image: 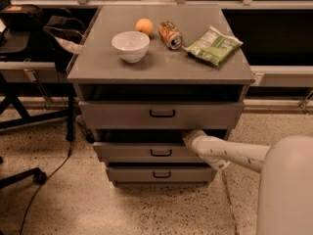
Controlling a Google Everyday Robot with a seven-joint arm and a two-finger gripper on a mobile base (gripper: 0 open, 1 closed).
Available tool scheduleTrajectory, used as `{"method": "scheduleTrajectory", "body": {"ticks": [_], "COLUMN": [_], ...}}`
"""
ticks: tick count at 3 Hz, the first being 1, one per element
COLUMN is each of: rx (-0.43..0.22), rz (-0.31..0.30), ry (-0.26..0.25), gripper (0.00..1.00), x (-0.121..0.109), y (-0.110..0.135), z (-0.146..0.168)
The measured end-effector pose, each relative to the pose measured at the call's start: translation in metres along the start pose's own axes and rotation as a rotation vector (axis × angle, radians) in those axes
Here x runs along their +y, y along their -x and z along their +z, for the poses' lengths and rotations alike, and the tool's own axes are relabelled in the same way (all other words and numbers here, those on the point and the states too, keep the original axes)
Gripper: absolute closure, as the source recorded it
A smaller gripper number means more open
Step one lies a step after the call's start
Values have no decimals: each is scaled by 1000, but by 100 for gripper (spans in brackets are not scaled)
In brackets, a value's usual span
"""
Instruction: Open middle drawer
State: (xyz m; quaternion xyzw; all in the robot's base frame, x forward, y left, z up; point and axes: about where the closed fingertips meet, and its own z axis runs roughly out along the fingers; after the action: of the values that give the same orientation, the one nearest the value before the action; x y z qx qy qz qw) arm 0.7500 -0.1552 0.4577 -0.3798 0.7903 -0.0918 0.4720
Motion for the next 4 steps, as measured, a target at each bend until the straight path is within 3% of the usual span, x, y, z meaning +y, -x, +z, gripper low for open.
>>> {"method": "scheduleTrajectory", "body": {"ticks": [1,2,3,4], "rx": [-13,-68,-68,-62], "rz": [3,58,58,41], "ry": [56,193,193,245], "gripper": [100,100,100,100], "x": [4,7,7,20], "y": [-3,-26,-26,-30], "z": [-3,-40,-40,-43]}}
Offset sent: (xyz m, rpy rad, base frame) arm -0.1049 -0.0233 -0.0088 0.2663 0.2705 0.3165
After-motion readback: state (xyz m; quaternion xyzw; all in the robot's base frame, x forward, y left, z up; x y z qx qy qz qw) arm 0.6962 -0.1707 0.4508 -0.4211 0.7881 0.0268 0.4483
